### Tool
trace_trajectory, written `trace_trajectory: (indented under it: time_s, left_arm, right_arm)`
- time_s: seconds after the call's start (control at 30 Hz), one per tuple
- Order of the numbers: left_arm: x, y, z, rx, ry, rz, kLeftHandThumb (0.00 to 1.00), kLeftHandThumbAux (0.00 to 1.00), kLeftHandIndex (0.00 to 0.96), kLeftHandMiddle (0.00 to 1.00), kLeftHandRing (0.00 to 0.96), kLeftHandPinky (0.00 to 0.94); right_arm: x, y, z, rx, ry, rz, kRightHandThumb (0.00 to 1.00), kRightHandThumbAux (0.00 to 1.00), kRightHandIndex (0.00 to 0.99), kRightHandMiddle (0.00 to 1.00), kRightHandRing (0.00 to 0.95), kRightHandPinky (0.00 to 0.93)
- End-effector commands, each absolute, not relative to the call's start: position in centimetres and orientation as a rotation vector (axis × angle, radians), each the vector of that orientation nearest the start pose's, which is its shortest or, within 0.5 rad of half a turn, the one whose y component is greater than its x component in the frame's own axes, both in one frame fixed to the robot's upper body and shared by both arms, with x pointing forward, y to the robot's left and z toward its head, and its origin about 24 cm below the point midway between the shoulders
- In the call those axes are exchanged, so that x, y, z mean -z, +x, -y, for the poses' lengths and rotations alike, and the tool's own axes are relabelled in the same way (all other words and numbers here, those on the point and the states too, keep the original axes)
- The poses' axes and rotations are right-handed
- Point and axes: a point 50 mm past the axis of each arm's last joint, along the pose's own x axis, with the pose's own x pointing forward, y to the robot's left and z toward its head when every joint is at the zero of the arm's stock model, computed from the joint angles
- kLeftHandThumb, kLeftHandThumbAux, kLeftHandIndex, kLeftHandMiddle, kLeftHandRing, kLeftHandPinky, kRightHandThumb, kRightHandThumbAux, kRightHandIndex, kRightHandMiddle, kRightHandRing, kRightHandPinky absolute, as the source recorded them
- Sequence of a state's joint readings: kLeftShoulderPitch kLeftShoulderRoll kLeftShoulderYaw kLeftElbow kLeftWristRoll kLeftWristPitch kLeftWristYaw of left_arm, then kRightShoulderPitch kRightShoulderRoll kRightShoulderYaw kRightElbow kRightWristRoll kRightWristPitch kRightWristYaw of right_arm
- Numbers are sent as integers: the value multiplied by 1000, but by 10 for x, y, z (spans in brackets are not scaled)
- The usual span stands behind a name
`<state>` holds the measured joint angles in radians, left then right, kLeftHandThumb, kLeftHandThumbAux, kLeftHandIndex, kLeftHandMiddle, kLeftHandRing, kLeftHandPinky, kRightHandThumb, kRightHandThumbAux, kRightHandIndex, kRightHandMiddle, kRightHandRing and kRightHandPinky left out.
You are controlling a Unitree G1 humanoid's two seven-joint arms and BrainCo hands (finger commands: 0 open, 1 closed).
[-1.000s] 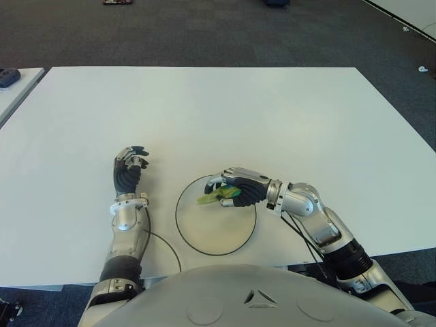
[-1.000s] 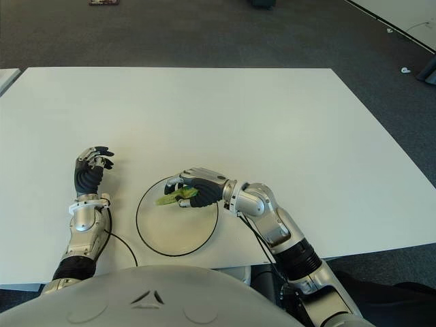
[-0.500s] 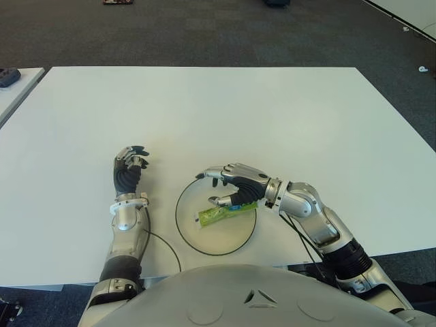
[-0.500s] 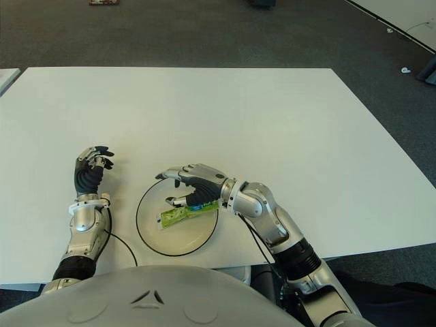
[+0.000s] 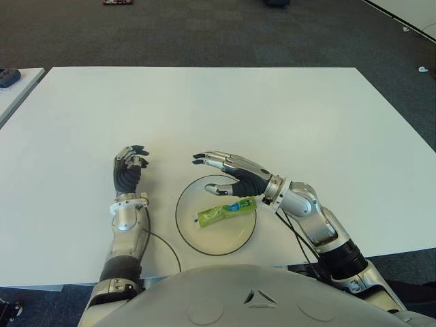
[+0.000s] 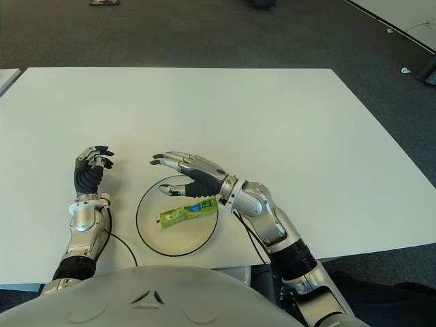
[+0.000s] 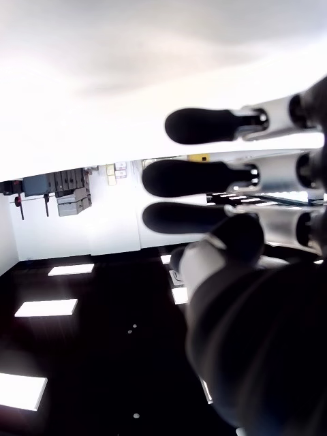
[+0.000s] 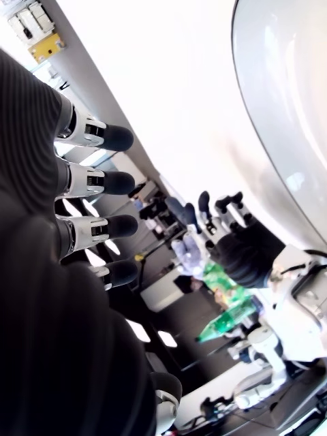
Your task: Put the toothpaste on the table into the plate.
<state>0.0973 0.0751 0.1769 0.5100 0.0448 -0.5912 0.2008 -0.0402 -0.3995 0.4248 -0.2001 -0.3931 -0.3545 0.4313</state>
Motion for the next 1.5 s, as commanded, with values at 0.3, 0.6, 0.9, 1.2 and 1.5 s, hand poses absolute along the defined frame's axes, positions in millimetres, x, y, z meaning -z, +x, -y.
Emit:
trace_trajectory:
  time_s: [0.3, 0.6, 0.9, 1.2, 1.5]
  left_arm:
    - [41, 191, -219, -371, 132, -68, 832, 680, 400, 500, 615, 582]
    - [40, 191, -219, -364, 138, -48, 833, 680, 402, 497, 615, 581]
    - [41, 192, -219, -361, 133, -49, 833, 680, 402, 496, 618, 588]
    - [40, 193, -220, -351, 137, -44, 834, 678, 407, 498, 629, 602]
    - [39, 195, -221, -353, 148, -52, 834, 679, 407, 497, 627, 601]
  right_arm:
    - [-94, 214, 99, -962, -614, 392, 528, 127, 0, 0, 0, 0]
    - [-80, 227, 120, -724, -292, 290, 381, 180, 0, 0, 0, 0]
    - [-81, 227, 133, -384, 112, 334, 219, 442, 108, 268, 249, 258]
    - [-66, 226, 151, -190, 181, 341, 230, 552, 281, 383, 361, 347]
    - [-42, 226, 162, -62, 105, 258, 190, 616, 330, 407, 383, 377]
